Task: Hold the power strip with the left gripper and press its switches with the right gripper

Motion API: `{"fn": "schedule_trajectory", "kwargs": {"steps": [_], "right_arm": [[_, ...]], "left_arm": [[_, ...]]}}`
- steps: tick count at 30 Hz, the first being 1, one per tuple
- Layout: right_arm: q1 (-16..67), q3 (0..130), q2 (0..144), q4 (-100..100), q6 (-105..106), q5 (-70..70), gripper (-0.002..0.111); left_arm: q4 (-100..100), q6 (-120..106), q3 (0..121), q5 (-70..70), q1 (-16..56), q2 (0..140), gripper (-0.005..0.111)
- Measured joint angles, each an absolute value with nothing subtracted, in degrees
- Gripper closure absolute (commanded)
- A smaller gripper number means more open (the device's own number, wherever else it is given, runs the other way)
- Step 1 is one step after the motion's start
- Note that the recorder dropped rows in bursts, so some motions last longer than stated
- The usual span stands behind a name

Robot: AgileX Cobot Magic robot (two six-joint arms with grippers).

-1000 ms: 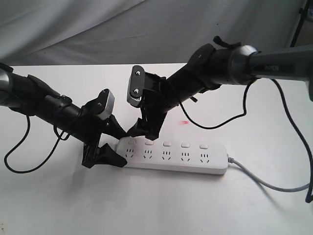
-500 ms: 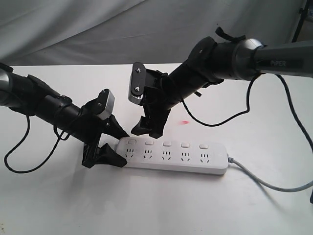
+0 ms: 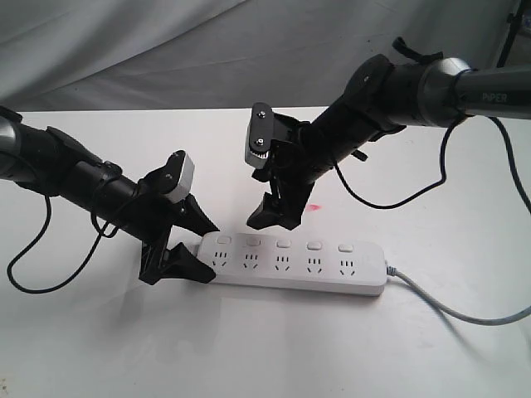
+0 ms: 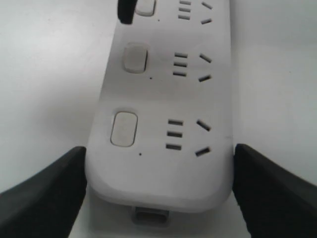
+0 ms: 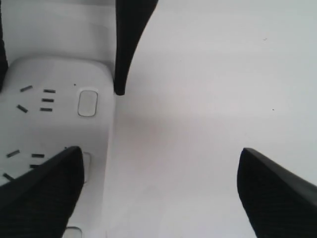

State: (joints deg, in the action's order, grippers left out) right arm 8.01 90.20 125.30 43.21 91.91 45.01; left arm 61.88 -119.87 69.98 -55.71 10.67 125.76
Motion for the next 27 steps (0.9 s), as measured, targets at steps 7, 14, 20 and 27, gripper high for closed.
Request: {"fn": "schedule_trajectory", "kwargs": {"steps": [7,14,20,27], "right_arm": [[8.01,90.20,127.21,46.17,93.69,45.65,0.031],[8.01,90.20,127.84,46.17,93.83,45.65,0.031],[8.01,90.20,128.71,46.28,93.95,45.45,0.031],[8.01,90.20,129.20,45.92,93.85,45.40,0.031]], "left_arm": [[61.98,-119.87,69.98,-55.71,10.67,125.76,0.104],[61.98,-119.87,69.98,-55.71,10.67,125.76,0.104],[61.98,-119.87,69.98,-55.71,10.67,125.76,0.104],[61.98,-119.87,69.98,-55.71,10.67,125.76,0.104]]}}
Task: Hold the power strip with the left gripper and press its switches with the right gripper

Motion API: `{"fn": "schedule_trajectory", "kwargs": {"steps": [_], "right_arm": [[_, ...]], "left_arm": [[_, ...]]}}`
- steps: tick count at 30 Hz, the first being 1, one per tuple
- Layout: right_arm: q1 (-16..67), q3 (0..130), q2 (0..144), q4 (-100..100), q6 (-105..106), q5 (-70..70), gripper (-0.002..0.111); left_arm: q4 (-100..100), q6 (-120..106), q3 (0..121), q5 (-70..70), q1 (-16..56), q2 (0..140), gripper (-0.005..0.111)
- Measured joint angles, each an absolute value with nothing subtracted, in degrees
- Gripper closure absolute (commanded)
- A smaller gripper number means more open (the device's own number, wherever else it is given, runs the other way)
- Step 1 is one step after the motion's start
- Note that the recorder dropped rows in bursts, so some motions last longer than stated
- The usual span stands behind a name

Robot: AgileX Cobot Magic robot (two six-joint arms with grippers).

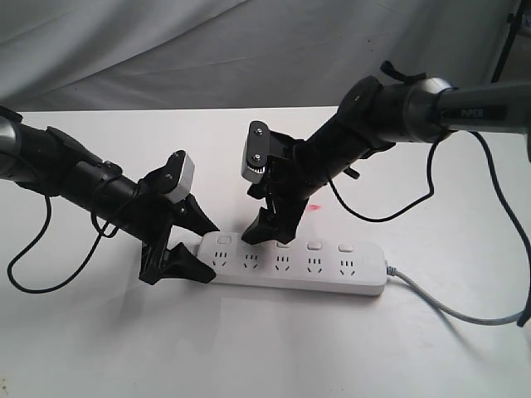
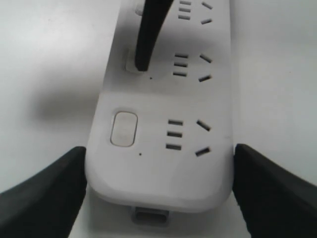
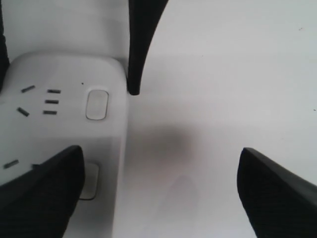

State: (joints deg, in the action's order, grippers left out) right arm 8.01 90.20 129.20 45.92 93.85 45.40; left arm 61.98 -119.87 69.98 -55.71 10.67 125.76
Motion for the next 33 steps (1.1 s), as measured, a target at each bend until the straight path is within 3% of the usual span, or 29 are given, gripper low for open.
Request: {"fn": "schedule_trajectory", "kwargs": {"steps": [33], "right_arm": [[8.01,90.18,130.18,45.16,93.70,44.26,0.031]], "left_arm": [[61.98,-119.87,69.98,-55.61,10.67,125.76,0.104]]}}
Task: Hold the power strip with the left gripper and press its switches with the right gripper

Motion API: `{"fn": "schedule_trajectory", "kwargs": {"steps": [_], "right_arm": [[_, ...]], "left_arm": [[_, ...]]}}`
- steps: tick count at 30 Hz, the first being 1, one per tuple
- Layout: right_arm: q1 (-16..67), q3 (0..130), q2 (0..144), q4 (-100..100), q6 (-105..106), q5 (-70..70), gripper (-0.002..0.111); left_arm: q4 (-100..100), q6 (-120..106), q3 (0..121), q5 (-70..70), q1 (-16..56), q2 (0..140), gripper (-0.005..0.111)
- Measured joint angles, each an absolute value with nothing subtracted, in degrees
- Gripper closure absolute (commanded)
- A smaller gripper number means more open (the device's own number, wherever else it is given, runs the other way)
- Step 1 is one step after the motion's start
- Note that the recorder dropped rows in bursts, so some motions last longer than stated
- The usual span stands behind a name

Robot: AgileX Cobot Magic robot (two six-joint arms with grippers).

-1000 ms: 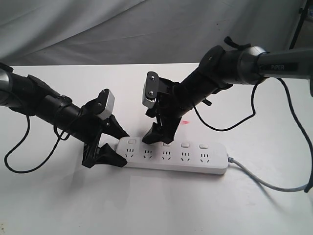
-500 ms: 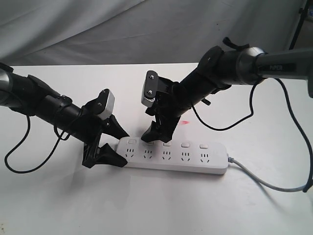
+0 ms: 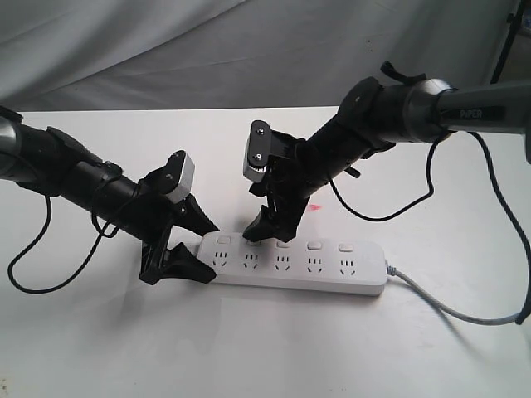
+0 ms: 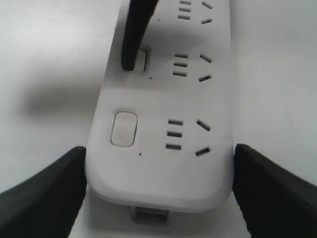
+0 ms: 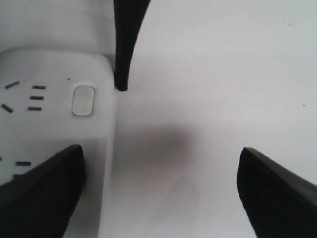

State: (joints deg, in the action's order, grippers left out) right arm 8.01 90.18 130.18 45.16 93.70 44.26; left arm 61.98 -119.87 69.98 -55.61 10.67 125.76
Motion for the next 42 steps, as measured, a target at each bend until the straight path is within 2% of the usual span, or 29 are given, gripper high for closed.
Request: {"fn": "schedule_trajectory", "kwargs": {"steps": [22,33,42], "right_arm": [[7.69,88.87,124.89,46.29,96.66,45.06,0.031],[1.13,86.85,124.85,46.72,98.05,48.51,0.031],[0.90,84.96,124.76,48.99,101.00,50.04,0.031]], "left_arm": [[61.98,-119.87,69.98,-55.61,10.67,125.76,0.104],[61.98,-119.87,69.98,-55.49,10.67,125.76,0.104],[61.98,-119.87,69.98,-55.49,10.67,125.76,0.104]]}}
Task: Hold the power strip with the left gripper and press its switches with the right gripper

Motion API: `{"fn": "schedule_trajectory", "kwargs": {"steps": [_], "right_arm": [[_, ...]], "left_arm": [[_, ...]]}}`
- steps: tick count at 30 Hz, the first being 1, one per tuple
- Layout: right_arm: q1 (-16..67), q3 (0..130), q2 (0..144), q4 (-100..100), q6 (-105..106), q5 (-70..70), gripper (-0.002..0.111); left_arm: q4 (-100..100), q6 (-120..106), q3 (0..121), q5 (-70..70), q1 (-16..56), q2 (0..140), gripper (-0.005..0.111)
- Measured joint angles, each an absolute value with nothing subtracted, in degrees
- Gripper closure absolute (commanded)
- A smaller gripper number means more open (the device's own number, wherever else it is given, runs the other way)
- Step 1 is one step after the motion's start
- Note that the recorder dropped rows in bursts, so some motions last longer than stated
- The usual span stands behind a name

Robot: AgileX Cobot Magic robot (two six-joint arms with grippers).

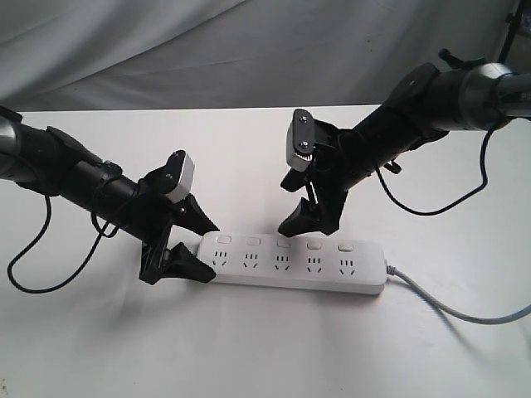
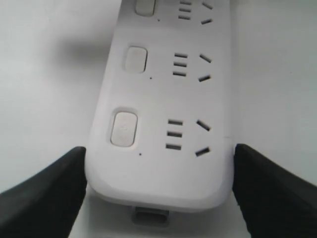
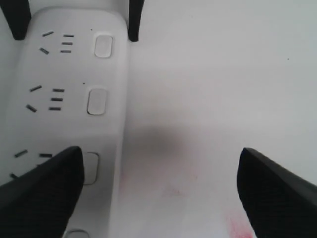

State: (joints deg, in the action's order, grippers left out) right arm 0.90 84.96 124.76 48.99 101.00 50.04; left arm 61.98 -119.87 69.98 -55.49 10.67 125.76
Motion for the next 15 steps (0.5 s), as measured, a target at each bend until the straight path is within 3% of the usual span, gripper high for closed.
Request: {"fn": "schedule_trajectory", "kwargs": {"steps": [15], "right_arm": [[0.90,84.09,124.76,50.73,104.38,47.41,0.031]], "left_arm": [[61.98,-119.87,69.98,-55.49,10.67,125.76,0.104]]}}
